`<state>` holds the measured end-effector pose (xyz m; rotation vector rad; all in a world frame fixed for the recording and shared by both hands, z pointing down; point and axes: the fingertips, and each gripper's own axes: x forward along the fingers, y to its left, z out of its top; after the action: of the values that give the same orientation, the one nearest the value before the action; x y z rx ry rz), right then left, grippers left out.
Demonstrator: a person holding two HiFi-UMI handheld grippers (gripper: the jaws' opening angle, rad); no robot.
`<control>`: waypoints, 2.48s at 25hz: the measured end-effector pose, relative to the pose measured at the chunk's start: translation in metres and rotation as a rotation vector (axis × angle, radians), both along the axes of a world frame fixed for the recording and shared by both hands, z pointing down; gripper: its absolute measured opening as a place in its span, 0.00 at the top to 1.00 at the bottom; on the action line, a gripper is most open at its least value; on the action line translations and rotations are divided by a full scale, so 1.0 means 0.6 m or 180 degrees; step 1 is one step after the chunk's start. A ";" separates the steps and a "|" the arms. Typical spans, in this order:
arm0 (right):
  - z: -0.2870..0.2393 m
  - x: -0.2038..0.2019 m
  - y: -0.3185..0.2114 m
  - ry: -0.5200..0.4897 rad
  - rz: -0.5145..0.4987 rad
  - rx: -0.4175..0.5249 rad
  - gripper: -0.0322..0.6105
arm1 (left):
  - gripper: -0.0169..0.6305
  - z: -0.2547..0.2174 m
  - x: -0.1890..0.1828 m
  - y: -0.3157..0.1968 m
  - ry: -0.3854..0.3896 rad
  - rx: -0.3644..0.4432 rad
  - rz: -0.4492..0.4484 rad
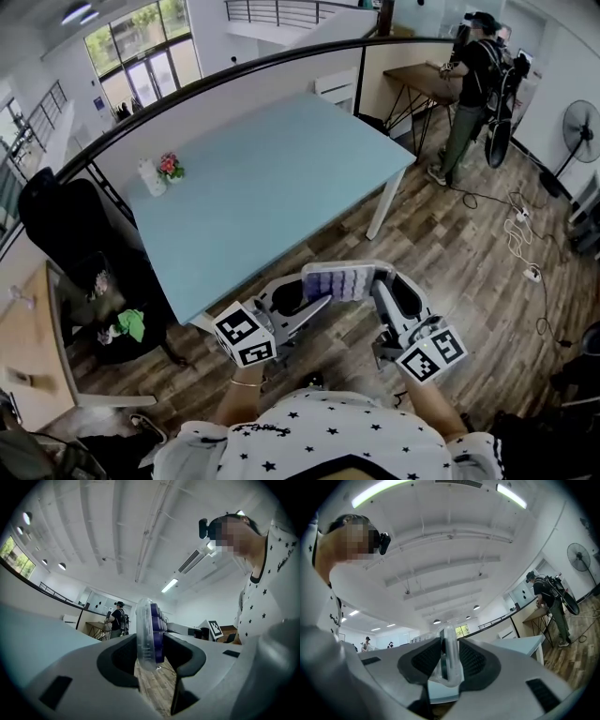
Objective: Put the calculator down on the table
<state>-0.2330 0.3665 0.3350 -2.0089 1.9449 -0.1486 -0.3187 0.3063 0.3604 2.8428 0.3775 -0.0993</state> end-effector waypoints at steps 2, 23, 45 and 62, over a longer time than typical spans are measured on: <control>0.004 0.007 -0.015 0.0000 -0.0026 -0.0009 0.79 | 0.71 0.004 0.006 -0.014 -0.0015 -0.0017 -0.0025; 0.015 0.239 -0.228 -0.0159 -0.0935 0.0101 0.79 | 0.71 0.007 0.214 -0.183 -0.0155 0.0099 -0.0932; 0.011 0.503 -0.291 -0.0228 -0.1226 0.0166 0.79 | 0.71 0.001 0.474 -0.229 -0.0242 0.0155 -0.1246; 0.034 0.552 -0.394 -0.0178 -0.1306 0.0063 0.79 | 0.71 0.029 0.522 -0.328 -0.0190 0.0039 -0.1329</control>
<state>0.0981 0.1299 0.3553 -1.5509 2.2858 -0.2785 -0.0054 0.1096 0.3780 2.8832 -0.2324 -0.0926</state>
